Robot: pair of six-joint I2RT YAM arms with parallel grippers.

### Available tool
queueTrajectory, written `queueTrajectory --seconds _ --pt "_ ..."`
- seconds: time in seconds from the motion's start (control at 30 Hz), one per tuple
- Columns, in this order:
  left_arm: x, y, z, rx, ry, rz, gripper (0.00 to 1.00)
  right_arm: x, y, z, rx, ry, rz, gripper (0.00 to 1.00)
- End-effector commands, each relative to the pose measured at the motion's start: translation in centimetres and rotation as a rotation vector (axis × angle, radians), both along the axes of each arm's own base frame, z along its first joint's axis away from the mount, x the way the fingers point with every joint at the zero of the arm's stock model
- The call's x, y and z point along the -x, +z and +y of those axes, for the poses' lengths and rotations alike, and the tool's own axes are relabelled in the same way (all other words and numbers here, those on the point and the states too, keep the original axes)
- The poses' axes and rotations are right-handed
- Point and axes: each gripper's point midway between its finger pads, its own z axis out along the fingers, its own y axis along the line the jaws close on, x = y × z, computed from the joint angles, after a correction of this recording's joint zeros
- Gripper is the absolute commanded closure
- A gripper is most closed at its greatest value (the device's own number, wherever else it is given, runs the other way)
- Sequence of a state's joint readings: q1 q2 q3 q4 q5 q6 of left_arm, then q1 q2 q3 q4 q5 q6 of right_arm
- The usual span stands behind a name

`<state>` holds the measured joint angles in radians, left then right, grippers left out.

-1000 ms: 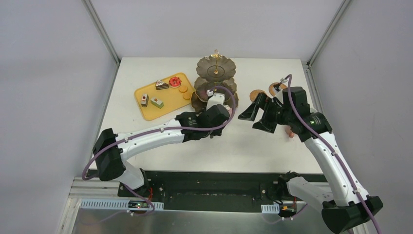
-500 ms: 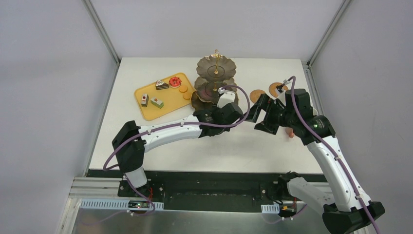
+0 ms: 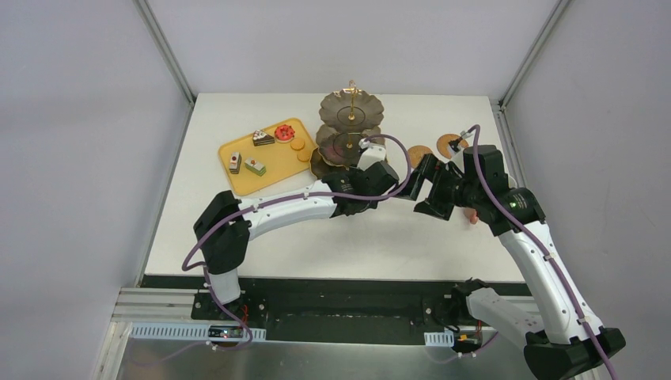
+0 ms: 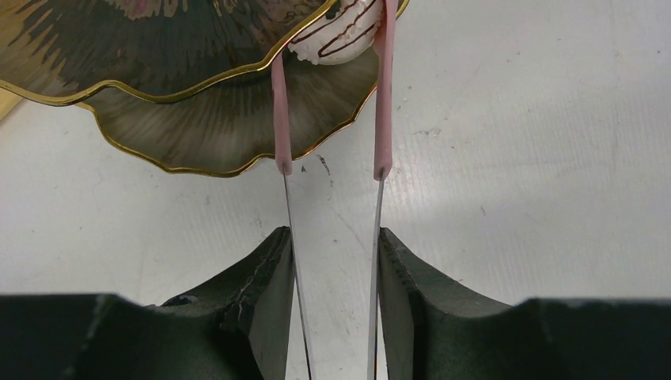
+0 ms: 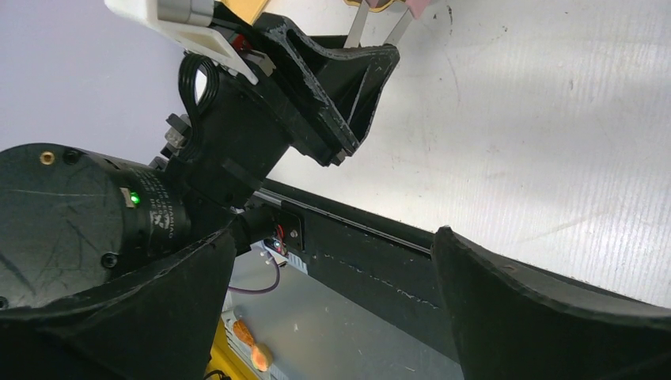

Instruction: Serve the afternoon tea

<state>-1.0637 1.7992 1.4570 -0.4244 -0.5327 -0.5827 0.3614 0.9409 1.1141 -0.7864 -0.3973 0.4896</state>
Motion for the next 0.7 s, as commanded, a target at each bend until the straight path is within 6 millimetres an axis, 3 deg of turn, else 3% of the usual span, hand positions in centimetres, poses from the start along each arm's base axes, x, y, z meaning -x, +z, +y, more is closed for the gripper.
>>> queueTrajectory --seconds 0.0,0.67 --pt "-1.09 1.99 -0.76 0.041 0.0 -0.032 0.6 0.11 0.81 -0.34 0.0 -0.011 -0.024 0.01" --pt "-1.11 2.31 -0.17 0.047 0.006 -0.018 0.5 0.03 0.39 -0.34 0.006 -0.01 -0.019 0.01"
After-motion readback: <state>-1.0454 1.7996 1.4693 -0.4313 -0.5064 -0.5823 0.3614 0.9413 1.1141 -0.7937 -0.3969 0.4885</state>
